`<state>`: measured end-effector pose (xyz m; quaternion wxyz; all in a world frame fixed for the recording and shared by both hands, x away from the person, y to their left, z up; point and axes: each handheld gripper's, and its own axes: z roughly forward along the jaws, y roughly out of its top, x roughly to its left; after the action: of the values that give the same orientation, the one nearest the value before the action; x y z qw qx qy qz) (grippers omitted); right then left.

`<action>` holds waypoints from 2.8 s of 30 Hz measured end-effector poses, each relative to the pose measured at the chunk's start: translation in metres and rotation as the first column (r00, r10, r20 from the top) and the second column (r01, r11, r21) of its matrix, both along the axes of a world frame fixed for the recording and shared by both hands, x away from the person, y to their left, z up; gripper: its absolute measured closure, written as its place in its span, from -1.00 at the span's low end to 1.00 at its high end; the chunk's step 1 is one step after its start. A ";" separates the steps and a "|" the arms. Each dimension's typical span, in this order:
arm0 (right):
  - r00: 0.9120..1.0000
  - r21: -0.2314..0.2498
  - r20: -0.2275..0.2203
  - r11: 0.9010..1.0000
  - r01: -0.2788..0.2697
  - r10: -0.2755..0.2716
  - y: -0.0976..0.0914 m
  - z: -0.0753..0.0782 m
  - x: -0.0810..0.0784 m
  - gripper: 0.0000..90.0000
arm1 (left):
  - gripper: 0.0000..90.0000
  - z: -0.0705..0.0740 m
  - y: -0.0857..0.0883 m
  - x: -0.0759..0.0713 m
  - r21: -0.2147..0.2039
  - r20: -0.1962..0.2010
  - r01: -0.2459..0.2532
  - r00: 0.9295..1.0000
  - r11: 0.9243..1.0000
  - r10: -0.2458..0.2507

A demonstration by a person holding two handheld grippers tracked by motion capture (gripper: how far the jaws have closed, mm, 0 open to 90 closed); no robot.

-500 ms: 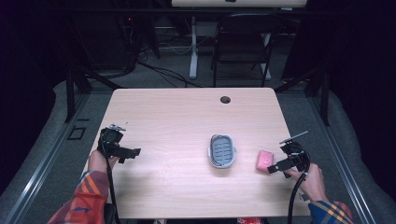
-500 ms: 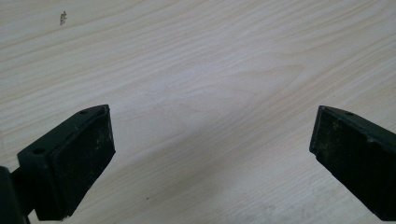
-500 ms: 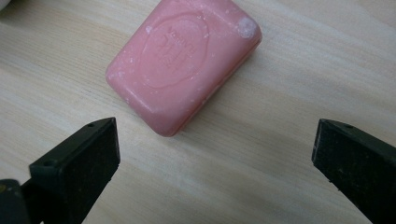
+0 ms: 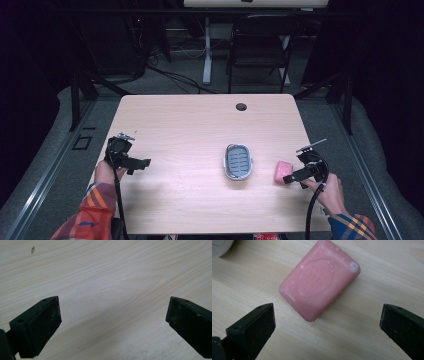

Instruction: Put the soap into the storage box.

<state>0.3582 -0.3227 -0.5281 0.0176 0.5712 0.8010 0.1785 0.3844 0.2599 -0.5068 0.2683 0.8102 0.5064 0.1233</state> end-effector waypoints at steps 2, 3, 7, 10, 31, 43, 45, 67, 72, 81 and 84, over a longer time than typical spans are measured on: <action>1.000 0.012 -0.001 1.000 0.003 -0.003 0.002 0.000 0.001 -1.00 | -1.00 0.001 -0.001 -0.001 0.001 0.004 0.002 1.000 1.000 -0.002; 1.000 0.024 0.012 1.000 0.015 -0.016 0.004 -0.001 0.002 -1.00 | -1.00 0.001 -0.002 -0.001 0.002 0.005 0.003 1.000 1.000 -0.003; 1.000 0.011 -0.003 1.000 0.008 -0.008 0.006 0.000 0.005 -1.00 | -1.00 0.002 -0.003 -0.002 0.008 0.007 0.004 1.000 1.000 -0.004; 1.000 0.008 -0.004 1.000 0.007 -0.007 0.009 0.000 0.008 -1.00 | -1.00 0.001 -0.003 -0.001 0.005 0.003 -0.002 1.000 1.000 0.002; 1.000 -0.109 -0.007 0.994 -0.015 0.014 0.038 -0.009 0.026 -0.59 | -1.00 0.001 -0.006 0.003 0.003 0.000 0.012 1.000 1.000 -0.012; 1.000 -0.115 -0.007 0.993 -0.018 0.018 0.034 -0.011 0.028 -0.25 | -1.00 0.002 -0.005 0.002 0.004 0.003 0.012 1.000 1.000 -0.012; 1.000 -0.118 -0.014 0.993 -0.025 0.023 0.033 -0.011 0.028 -0.24 | -1.00 0.002 -0.006 0.002 0.004 0.002 0.012 1.000 1.000 -0.012; 0.999 -0.173 -0.030 0.984 -0.044 0.040 0.035 -0.014 0.029 -0.18 | -1.00 0.002 -0.006 0.002 0.011 0.004 0.019 1.000 1.000 -0.019; 0.999 -0.179 -0.027 0.983 -0.044 0.040 0.035 -0.015 0.030 -0.18 | -1.00 0.002 -0.006 0.002 0.008 0.005 0.018 1.000 1.000 -0.018; 0.998 -0.170 -0.030 0.984 -0.051 0.046 0.034 -0.014 0.032 -0.18 | -1.00 0.002 -0.007 0.002 0.012 0.004 0.021 1.000 1.000 -0.021; 0.998 -0.168 -0.040 0.984 -0.059 0.053 0.031 -0.014 0.034 -0.17 | -1.00 0.002 -0.007 0.003 0.012 0.004 0.024 1.000 1.000 -0.024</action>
<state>0.3919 -0.2914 -0.5418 0.0471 0.5480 0.8291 0.1002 0.3870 0.2530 -0.5053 0.2659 0.8175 0.4955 0.1246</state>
